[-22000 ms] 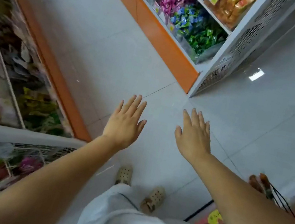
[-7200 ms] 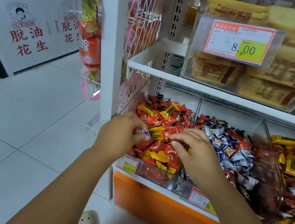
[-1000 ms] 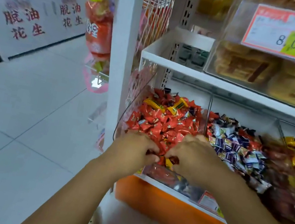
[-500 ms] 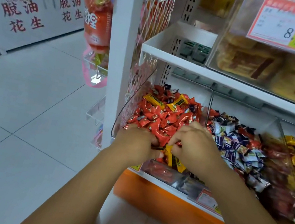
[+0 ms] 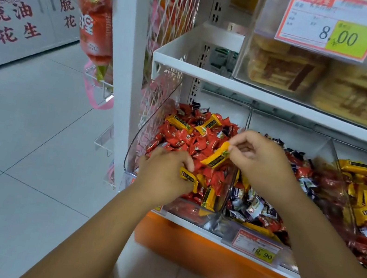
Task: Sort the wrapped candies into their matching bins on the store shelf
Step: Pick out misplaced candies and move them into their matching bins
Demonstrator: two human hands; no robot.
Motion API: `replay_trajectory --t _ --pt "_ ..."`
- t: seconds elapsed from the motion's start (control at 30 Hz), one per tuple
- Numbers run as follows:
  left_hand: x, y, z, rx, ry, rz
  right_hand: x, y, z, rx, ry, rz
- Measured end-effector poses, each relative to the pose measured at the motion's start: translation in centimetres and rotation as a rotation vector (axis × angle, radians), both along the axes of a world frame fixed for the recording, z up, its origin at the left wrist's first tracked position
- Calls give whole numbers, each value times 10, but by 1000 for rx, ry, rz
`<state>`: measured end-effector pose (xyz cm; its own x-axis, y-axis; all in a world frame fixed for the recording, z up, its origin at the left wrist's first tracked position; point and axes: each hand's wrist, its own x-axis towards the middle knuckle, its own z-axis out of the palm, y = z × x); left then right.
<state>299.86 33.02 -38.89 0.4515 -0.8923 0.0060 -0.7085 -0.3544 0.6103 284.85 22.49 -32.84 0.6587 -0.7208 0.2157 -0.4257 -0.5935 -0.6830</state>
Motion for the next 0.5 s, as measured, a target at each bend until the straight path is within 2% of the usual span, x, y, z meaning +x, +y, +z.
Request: replay_trajectory --t 0.13,0.2,0.33,0.4,0.5 --pt "6 0 5 -180 354 -31 -8 -4 1 113 -124 -60" --pt "8 0 9 -266 411 -37 -10 -3 0 168 -160 -80" --pt "0 -4 16 -325 263 -112 -15 0 0 222 -268 -132" --pt "-8 -5 16 -191 184 -137 -19 -2 1 221 -287 -170" --pt "-19 -10 7 79 -70 -186 -25 -3 0 233 -290 -188"
